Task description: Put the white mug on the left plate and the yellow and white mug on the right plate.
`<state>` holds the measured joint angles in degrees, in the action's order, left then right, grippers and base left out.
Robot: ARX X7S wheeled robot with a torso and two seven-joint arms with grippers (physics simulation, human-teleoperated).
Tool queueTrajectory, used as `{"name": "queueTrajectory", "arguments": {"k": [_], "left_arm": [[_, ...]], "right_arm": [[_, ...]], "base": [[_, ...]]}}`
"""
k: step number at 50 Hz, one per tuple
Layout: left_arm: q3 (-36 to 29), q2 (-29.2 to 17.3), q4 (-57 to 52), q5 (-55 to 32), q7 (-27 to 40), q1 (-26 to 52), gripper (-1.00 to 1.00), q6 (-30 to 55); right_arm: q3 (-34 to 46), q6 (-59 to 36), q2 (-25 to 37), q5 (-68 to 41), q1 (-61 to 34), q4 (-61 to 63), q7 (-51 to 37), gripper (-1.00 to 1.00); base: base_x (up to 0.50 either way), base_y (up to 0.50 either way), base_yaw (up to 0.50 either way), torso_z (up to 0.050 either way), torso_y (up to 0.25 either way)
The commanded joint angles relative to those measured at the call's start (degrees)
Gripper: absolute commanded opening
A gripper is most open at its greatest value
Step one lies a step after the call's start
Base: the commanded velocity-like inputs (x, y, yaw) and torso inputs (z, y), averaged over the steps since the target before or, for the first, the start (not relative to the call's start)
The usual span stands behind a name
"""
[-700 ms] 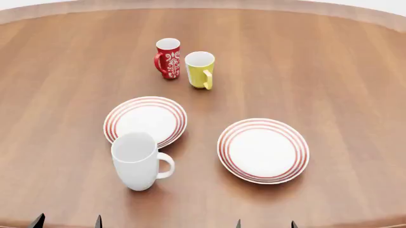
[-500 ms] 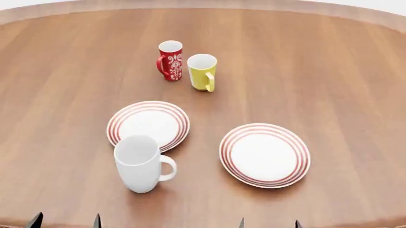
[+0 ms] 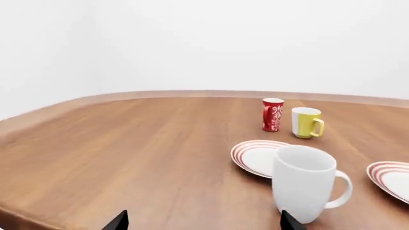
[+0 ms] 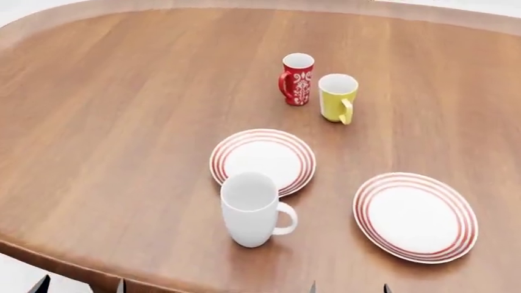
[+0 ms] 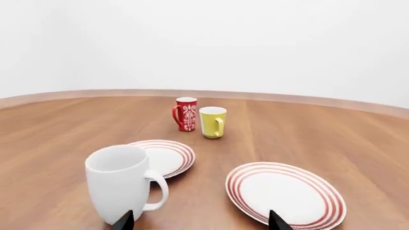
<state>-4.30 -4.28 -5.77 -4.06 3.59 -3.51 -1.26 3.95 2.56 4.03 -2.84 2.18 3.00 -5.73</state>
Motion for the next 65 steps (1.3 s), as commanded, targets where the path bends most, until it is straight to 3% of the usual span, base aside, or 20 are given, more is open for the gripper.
{"name": "queueTrajectory", "arguments": {"k": [1,14,20,28,40,46,65], "left_arm": [[-1.26,-1.0,-0.21,-0.04,1.21,-0.16,1.0,0.13],[-2.34,-1.84,0.11,-0.36,2.18,0.11,1.0,0.13],[-3.08,-3.57,-8.36,0.55,2.37,3.16,1.0,8.31],[-3.05,-4.55,-6.49,-0.65,1.77,1.8,1.0,6.31],[-1.76,-5.83,-9.75,-2.34,2.5,-0.76,1.0,6.13],[1.9,-6.6,-11.51,-5.5,3.48,-0.93,1.0,6.85],[1.3,-7.38,-12.13,-5.51,4.72,-0.25,1.0,7.77]], "right_arm": [[1.61,-0.03,1.09,0.14,0.19,0.36,-1.08,1.0],[4.2,-0.71,2.41,2.87,-0.18,0.75,-2.79,1.0],[5.31,-9.46,3.59,1.03,-4.61,7.62,0.43,1.0],[1.91,-2.69,3.93,-4.07,-2.29,5.16,1.08,1.0],[-2.52,-4.05,4.59,-8.4,1.31,10.63,-1.82,1.0],[-4.22,-2.71,5.07,-9.33,1.88,11.0,-2.69,1.0],[-2.86,-2.77,5.9,-8.65,0.71,9.56,-3.44,1.0]], "base": [[0.0,0.0,0.5,0.0,0.0],[0.0,0.0,0.5,0.0,0.0],[0.0,0.0,0.01,0.0,0.0],[0.13,-0.48,0.0,0.0,0.0],[0.07,-0.28,0.0,0.0,0.0],[0.46,0.12,0.0,0.0,0.0],[0.48,0.13,0.0,0.0,0.0]]}}
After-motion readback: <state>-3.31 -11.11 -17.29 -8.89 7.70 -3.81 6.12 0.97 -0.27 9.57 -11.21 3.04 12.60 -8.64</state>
